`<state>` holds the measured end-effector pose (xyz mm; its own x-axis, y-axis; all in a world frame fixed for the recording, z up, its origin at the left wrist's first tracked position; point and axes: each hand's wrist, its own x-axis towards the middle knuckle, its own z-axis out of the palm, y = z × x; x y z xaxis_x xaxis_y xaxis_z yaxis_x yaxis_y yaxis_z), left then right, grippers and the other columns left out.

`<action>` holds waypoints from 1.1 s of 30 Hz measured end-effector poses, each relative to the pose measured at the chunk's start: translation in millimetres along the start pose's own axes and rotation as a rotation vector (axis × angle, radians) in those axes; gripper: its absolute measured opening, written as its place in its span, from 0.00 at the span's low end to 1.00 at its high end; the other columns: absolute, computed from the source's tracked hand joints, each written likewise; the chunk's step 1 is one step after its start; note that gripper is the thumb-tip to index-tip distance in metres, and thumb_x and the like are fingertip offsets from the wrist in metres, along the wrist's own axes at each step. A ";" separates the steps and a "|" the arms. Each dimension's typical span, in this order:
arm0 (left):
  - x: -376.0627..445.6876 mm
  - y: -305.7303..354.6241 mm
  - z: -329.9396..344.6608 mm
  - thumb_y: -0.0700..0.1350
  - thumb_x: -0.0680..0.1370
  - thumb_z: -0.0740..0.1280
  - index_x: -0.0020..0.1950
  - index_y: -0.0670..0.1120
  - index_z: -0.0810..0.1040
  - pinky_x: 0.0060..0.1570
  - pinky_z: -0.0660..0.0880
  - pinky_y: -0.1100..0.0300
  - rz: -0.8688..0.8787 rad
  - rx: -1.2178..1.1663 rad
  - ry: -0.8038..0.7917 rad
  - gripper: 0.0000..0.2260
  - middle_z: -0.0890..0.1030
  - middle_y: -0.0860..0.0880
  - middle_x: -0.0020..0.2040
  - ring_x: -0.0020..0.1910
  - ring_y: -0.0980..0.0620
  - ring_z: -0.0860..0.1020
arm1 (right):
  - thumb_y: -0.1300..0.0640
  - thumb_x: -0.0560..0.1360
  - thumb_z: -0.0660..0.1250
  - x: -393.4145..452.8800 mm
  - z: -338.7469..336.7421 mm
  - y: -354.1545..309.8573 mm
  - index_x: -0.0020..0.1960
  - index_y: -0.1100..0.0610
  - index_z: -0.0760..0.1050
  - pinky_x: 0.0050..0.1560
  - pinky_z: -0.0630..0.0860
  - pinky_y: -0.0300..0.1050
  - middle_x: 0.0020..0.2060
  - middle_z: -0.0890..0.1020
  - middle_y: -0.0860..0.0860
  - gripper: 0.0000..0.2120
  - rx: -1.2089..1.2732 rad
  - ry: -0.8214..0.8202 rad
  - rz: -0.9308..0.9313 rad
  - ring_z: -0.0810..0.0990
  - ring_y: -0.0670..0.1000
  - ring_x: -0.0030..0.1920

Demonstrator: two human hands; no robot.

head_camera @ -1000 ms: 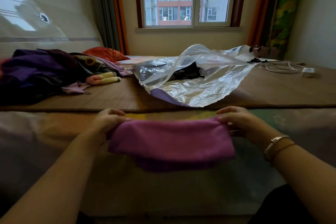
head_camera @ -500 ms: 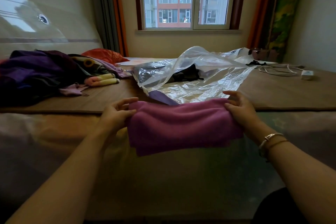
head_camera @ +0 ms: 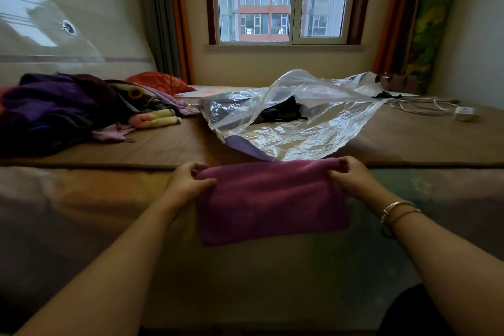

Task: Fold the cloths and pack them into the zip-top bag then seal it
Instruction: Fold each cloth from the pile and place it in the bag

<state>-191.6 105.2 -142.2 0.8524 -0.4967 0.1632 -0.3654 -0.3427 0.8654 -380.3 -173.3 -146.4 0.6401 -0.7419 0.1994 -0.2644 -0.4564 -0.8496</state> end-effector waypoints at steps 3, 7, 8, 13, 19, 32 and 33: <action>7.8 -3.9 2.7 0.40 0.70 0.75 0.56 0.43 0.77 0.51 0.77 0.52 0.030 0.106 0.051 0.16 0.77 0.41 0.53 0.51 0.44 0.77 | 0.54 0.71 0.72 0.0 1.7 -0.1 0.60 0.57 0.69 0.59 0.75 0.55 0.58 0.70 0.58 0.22 -0.115 -0.004 0.069 0.74 0.57 0.56; 11.8 -4.6 2.0 0.45 0.67 0.76 0.39 0.49 0.75 0.46 0.77 0.53 -0.004 0.171 0.090 0.10 0.77 0.39 0.51 0.46 0.43 0.78 | 0.53 0.70 0.71 -3.0 3.5 -4.6 0.47 0.54 0.69 0.57 0.74 0.54 0.52 0.71 0.58 0.12 -0.208 0.013 0.062 0.73 0.58 0.54; 8.8 0.0 0.4 0.46 0.67 0.76 0.39 0.48 0.74 0.44 0.77 0.53 -0.002 0.157 0.085 0.11 0.77 0.40 0.49 0.45 0.44 0.78 | 0.55 0.71 0.70 -4.0 2.8 -6.6 0.43 0.55 0.68 0.51 0.75 0.50 0.49 0.73 0.58 0.10 -0.149 0.002 0.058 0.75 0.57 0.50; -12.4 38.1 -7.9 0.42 0.77 0.67 0.46 0.42 0.72 0.39 0.73 0.56 0.043 -0.011 -0.003 0.05 0.78 0.43 0.40 0.40 0.47 0.76 | 0.57 0.74 0.68 -18.5 -8.9 -28.0 0.47 0.62 0.72 0.40 0.72 0.45 0.39 0.77 0.55 0.08 -0.025 0.026 0.024 0.76 0.54 0.43; -43.0 76.9 14.7 0.49 0.80 0.62 0.55 0.44 0.72 0.44 0.78 0.51 0.008 -0.122 -0.087 0.09 0.77 0.46 0.49 0.48 0.48 0.77 | 0.58 0.75 0.67 -45.5 -13.4 -65.7 0.46 0.60 0.70 0.38 0.72 0.44 0.40 0.77 0.55 0.07 0.101 0.012 0.004 0.75 0.50 0.38; -55.8 112.7 64.6 0.60 0.72 0.69 0.68 0.44 0.66 0.42 0.80 0.56 0.005 -0.859 -0.235 0.31 0.80 0.40 0.57 0.50 0.46 0.83 | 0.57 0.79 0.61 -90.3 19.5 -119.9 0.54 0.61 0.73 0.45 0.78 0.41 0.47 0.79 0.61 0.08 0.663 -0.179 -0.289 0.80 0.52 0.46; -55.2 112.8 65.5 0.61 0.69 0.72 0.70 0.43 0.66 0.42 0.80 0.57 0.030 -0.853 -0.236 0.36 0.80 0.40 0.57 0.50 0.47 0.83 | 0.57 0.80 0.58 -88.5 17.5 -118.9 0.53 0.60 0.77 0.48 0.78 0.43 0.48 0.80 0.60 0.10 0.709 -0.223 -0.279 0.80 0.52 0.48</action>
<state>-304.3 41.7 -84.5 0.7129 -0.6801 0.1710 0.0975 0.3376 0.9362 -392.9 -44.9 -71.5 0.7640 -0.4963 0.4122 0.4018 -0.1340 -0.9059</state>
